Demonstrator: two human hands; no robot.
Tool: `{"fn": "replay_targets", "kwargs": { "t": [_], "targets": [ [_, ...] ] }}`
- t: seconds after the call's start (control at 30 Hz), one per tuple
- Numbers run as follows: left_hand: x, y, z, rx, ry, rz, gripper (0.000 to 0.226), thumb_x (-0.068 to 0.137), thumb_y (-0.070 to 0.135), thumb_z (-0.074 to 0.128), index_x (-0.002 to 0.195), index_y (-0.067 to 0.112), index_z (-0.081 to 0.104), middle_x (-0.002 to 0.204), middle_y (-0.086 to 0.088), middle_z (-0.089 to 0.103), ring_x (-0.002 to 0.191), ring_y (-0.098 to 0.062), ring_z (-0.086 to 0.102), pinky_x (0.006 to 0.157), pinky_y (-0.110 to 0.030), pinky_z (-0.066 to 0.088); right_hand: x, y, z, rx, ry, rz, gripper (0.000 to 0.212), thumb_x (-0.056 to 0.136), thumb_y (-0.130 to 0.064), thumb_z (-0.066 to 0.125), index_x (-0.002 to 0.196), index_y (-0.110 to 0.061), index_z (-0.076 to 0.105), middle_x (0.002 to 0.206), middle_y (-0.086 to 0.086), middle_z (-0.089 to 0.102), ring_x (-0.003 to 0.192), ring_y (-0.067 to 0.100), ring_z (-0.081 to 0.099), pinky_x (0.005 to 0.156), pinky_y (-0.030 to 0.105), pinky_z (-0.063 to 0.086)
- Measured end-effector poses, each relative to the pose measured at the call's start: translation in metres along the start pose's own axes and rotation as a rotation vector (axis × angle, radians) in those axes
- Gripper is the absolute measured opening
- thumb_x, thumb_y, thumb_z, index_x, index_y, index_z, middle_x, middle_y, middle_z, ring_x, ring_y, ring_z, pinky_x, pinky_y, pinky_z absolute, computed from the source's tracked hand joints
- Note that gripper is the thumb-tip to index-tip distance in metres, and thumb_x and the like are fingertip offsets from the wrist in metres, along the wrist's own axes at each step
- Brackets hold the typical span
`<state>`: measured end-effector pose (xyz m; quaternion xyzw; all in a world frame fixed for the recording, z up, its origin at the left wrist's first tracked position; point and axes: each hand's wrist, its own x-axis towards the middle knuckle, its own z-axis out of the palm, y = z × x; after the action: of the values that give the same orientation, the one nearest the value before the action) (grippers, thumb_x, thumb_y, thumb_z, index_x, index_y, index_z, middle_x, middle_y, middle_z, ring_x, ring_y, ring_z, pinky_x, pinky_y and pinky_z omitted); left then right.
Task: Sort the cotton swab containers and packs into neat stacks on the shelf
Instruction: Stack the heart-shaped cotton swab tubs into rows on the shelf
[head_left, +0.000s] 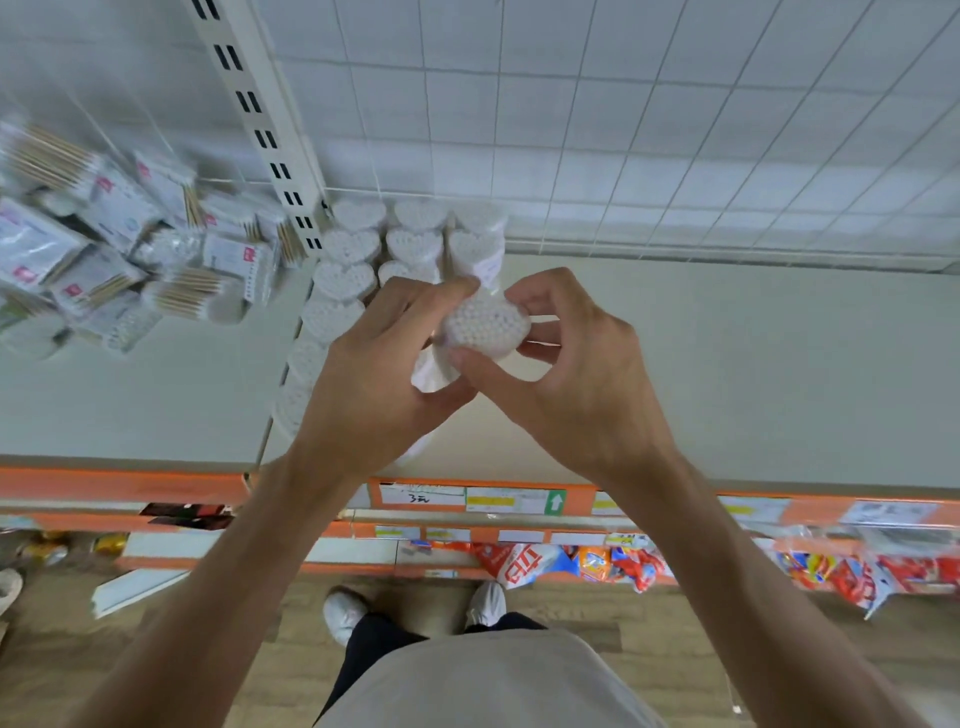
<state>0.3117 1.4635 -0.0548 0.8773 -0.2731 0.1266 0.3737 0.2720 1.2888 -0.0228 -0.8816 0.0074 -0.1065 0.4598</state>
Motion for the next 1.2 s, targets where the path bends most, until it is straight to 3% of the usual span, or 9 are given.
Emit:
{"fn": "replay_targets", "kwargs": {
  "t": [0.17, 0.3, 0.43, 0.53, 0.97, 1.13, 1.2],
  "targets": [
    [0.009, -0.013, -0.018, 0.064, -0.174, -0.025, 0.074, 0.081, 0.029, 0.081, 0.146, 0.031, 0.045, 0.137, 0.015, 0.049, 0.121, 0.003, 0.047, 0.101, -0.016, 0.039, 0.022, 0.031, 0.0, -0.095, 0.033, 0.009, 0.05, 0.074, -0.043, 0.083, 0.111, -0.02, 0.057, 0.105, -0.003, 0.064, 0.093, 0.018, 0.065, 0.082, 0.041, 0.057],
    [0.022, -0.033, -0.029, 0.199, -0.244, -0.073, 0.069, 0.087, 0.037, 0.071, 0.149, 0.03, 0.042, 0.151, 0.005, 0.045, 0.142, -0.013, 0.039, 0.113, -0.041, 0.038, 0.054, 0.063, 0.025, -0.133, -0.026, 0.061, 0.055, 0.075, -0.039, 0.082, 0.12, -0.019, 0.057, 0.117, -0.002, 0.054, 0.099, 0.018, 0.061, 0.089, 0.038, 0.056],
    [0.025, -0.038, -0.032, 0.216, -0.263, -0.105, 0.065, 0.09, 0.043, 0.064, 0.15, 0.033, 0.04, 0.154, 0.006, 0.042, 0.144, -0.013, 0.036, 0.116, -0.041, 0.034, 0.072, 0.075, 0.045, -0.131, -0.042, 0.078, 0.059, 0.077, -0.037, 0.081, 0.127, -0.017, 0.054, 0.123, 0.001, 0.051, 0.1, 0.017, 0.058, 0.088, 0.035, 0.054],
    [0.021, -0.039, -0.033, 0.21, -0.246, -0.114, 0.063, 0.091, 0.036, 0.067, 0.149, 0.032, 0.042, 0.151, 0.009, 0.043, 0.143, -0.011, 0.036, 0.114, -0.033, 0.032, 0.082, 0.077, 0.053, -0.103, -0.024, 0.077, 0.061, 0.077, -0.038, 0.081, 0.125, -0.015, 0.052, 0.12, -0.001, 0.052, 0.099, 0.016, 0.056, 0.086, 0.032, 0.052],
    [0.01, -0.047, -0.041, 0.142, -0.239, -0.162, 0.062, 0.092, 0.03, 0.07, 0.147, 0.029, 0.044, 0.144, 0.011, 0.048, 0.135, -0.008, 0.044, 0.111, -0.031, 0.037, 0.091, 0.078, 0.068, -0.09, 0.005, 0.042, 0.058, 0.076, -0.04, 0.079, 0.119, -0.013, 0.051, 0.117, -0.001, 0.052, 0.097, 0.017, 0.057, 0.084, 0.032, 0.053],
    [0.01, -0.048, -0.041, 0.124, -0.228, -0.166, 0.061, 0.092, 0.032, 0.069, 0.147, 0.03, 0.044, 0.144, 0.014, 0.049, 0.134, -0.004, 0.045, 0.109, -0.023, 0.035, 0.089, 0.076, 0.069, -0.112, 0.01, 0.049, 0.058, 0.078, -0.042, 0.078, 0.119, -0.012, 0.05, 0.117, 0.0, 0.053, 0.097, 0.018, 0.058, 0.084, 0.035, 0.055],
    [0.008, -0.051, -0.042, 0.121, -0.228, -0.17, 0.06, 0.092, 0.033, 0.068, 0.147, 0.031, 0.044, 0.144, 0.014, 0.049, 0.133, -0.003, 0.045, 0.106, -0.013, 0.03, 0.087, 0.075, 0.068, -0.123, 0.011, 0.055, 0.058, 0.078, -0.045, 0.077, 0.119, -0.013, 0.05, 0.116, 0.0, 0.053, 0.097, 0.018, 0.058, 0.085, 0.037, 0.056]
  ]
}}
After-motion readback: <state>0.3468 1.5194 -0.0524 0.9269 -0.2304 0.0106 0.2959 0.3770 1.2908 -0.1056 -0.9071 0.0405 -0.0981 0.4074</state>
